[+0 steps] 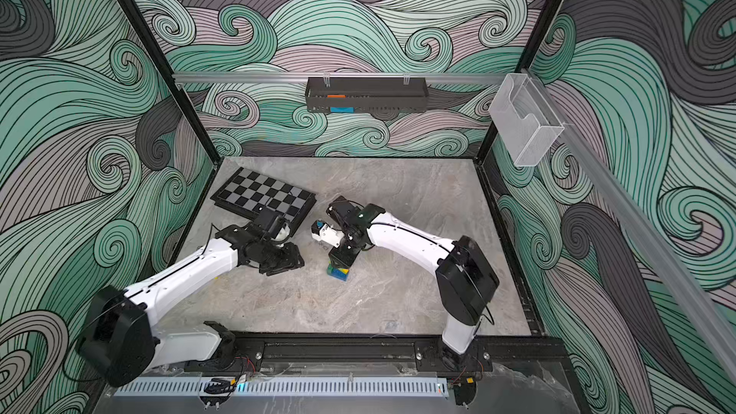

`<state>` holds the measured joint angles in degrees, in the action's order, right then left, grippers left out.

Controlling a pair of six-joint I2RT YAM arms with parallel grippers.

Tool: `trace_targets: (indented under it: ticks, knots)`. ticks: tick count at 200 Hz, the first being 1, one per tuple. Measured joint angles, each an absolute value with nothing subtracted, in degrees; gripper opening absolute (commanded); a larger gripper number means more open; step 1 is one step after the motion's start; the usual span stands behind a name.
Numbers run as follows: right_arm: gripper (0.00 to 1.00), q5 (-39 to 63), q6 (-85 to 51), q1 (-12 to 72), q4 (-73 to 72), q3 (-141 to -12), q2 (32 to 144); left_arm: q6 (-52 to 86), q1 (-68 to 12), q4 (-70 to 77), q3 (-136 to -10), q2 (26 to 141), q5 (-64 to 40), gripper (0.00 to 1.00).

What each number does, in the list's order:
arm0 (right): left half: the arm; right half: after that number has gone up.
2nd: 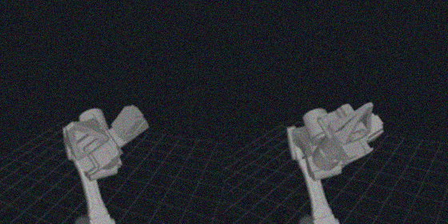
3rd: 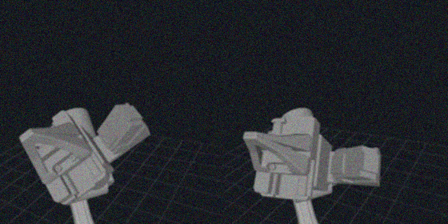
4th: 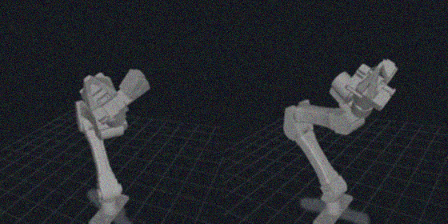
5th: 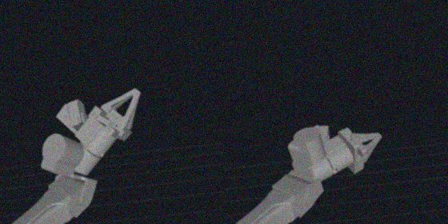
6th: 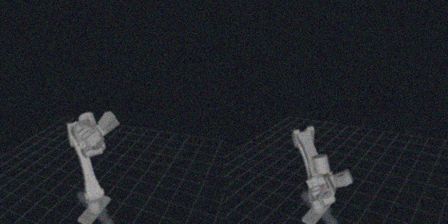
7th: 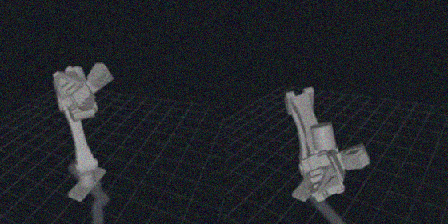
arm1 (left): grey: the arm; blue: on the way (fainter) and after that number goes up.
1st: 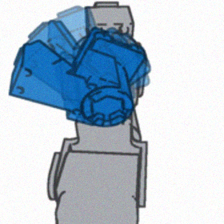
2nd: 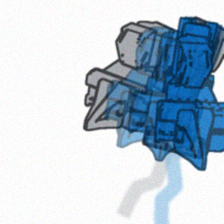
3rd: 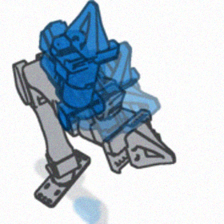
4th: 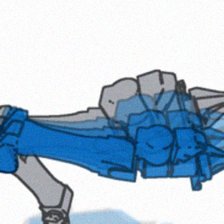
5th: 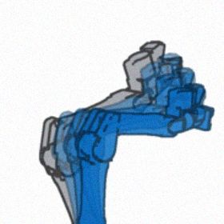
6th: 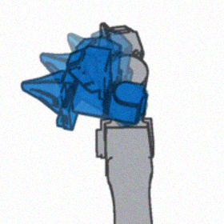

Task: Assemble the number 5 with lego
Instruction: Assemble the lego brick with the lego brick.

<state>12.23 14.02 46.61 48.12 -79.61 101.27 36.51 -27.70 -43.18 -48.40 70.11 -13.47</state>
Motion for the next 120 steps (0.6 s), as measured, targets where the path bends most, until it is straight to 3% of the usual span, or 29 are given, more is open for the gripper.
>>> trace_targets:
  ticks: [37, 120]
  knots:
    - [0.25, 10.94, 19.62, 47.59, 49.82, -82.67, 106.26, 36.38, -26.46, -45.87, -46.78, 64.25, -13.76, 0.57]
    - [0.24, 4.62, 23.42, 51.53, 51.53, -84.84, 112.03, 35.07, -25.52, -48.05, -45.30, 64.03, -15.27, 0.57]
